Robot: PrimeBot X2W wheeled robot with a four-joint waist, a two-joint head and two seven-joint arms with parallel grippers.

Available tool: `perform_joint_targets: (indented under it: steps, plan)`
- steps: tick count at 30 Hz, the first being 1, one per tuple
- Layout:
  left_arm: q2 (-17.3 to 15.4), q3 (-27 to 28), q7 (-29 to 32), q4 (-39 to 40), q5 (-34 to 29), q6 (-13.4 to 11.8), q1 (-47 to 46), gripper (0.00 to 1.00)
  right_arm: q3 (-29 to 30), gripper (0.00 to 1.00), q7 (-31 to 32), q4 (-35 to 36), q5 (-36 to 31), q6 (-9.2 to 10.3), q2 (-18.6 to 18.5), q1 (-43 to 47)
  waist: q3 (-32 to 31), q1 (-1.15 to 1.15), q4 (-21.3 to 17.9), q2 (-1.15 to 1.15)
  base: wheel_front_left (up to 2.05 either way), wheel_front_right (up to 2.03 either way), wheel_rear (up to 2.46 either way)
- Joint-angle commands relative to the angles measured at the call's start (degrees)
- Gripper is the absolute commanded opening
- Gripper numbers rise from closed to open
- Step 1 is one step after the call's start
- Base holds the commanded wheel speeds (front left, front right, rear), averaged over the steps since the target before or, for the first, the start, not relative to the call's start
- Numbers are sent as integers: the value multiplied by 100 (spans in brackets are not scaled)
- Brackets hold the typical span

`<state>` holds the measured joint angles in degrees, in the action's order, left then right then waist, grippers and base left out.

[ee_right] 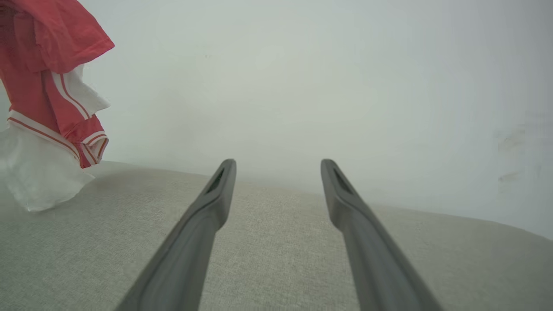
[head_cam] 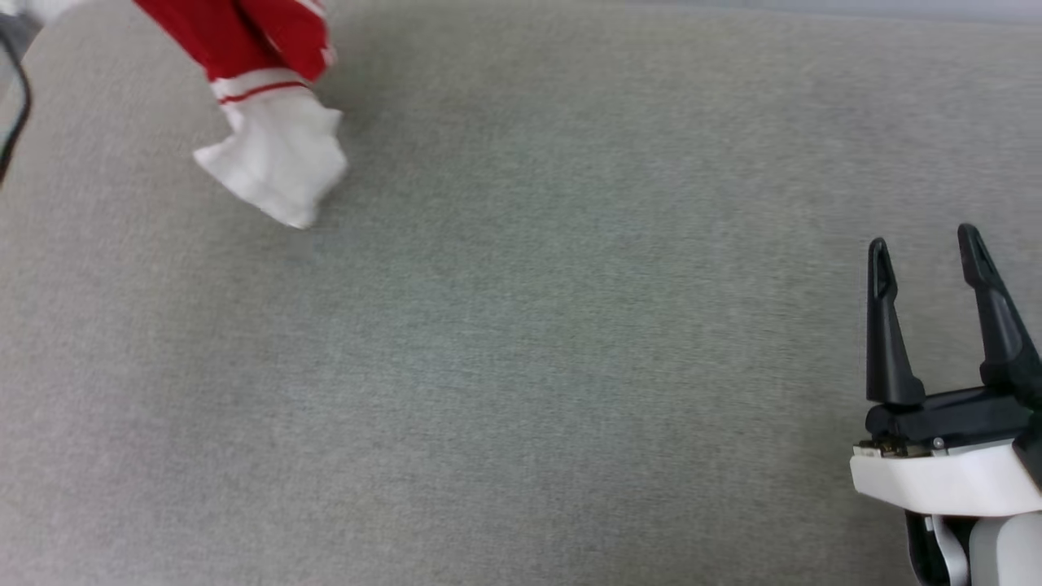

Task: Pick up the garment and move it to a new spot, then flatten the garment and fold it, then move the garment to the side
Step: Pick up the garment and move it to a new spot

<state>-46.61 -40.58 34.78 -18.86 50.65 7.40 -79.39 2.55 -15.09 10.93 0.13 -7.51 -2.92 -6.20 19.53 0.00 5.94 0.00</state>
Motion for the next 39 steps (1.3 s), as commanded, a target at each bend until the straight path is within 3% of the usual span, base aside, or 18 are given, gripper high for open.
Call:
perform_joint_targets:
  steps: [1, 18, 29, 39]
  plan:
    - [45, -40, 13, 59, -22, -2, -87, 0, 6, 100, -12, -16, 30, 4, 7, 65, -187, 0, -197, 0, 0, 0, 0]
    - [763, -1113, -100, 1044, 78, -2, -123, 0, 15, 100, -12, -225, 301, 4, 8, 274, -542, 0, -1128, 0, 0, 0, 0]
    - [1417, -2065, -607, 1358, 38, -2, 1078, 0, 77, 100, -12, -325, 306, 4, 8, 260, -439, 0, -1284, 0, 0, 0, 0]
    - [2017, -3085, -937, 1056, -124, -2, 2410, 0, 158, 100, -12, -413, 325, 4, 7, 178, -285, 0, -1237, 0, 0, 0, 0]
